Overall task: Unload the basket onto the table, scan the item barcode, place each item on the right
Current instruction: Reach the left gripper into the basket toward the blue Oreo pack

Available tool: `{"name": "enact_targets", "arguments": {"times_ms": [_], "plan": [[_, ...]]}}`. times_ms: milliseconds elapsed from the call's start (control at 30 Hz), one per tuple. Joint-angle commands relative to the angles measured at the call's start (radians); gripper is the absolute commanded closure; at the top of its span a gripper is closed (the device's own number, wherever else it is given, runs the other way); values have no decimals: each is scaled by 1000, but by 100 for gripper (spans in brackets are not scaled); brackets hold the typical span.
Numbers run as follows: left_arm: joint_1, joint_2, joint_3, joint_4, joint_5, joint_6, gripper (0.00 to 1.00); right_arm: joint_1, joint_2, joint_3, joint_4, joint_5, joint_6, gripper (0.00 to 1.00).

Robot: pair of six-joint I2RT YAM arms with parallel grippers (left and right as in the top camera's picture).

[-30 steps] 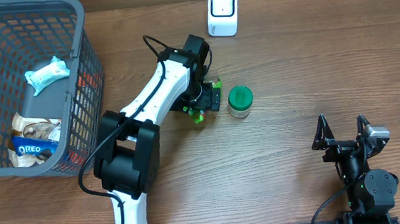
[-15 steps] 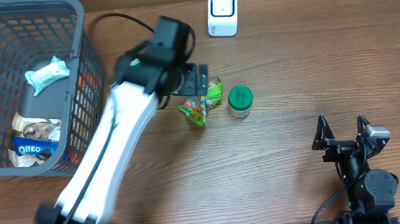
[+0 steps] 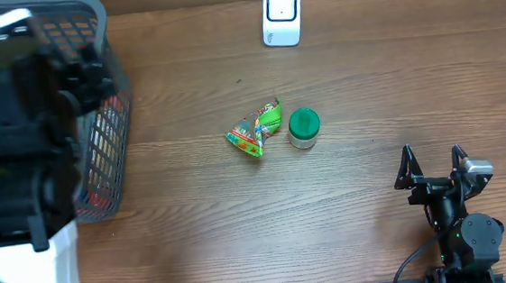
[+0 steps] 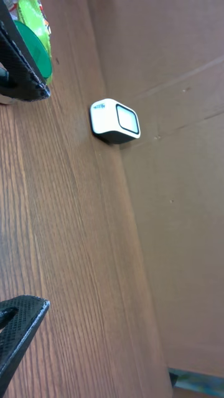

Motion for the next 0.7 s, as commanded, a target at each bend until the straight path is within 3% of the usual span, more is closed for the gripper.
{"name": "enact_targets", "arguments": {"times_ms": [0, 300, 500, 667], "plan": [[140, 32, 13, -3, 47, 28, 0, 0, 0, -10, 7, -5, 4, 0], [373, 207, 13, -36, 245, 118, 0, 0, 0, -10, 7, -5, 4, 0], [399, 384, 13, -38, 356, 244, 0, 0, 0, -10, 7, -5, 4, 0], [398, 516, 13, -56, 363, 251, 0, 0, 0, -10, 7, -5, 4, 0]]}}
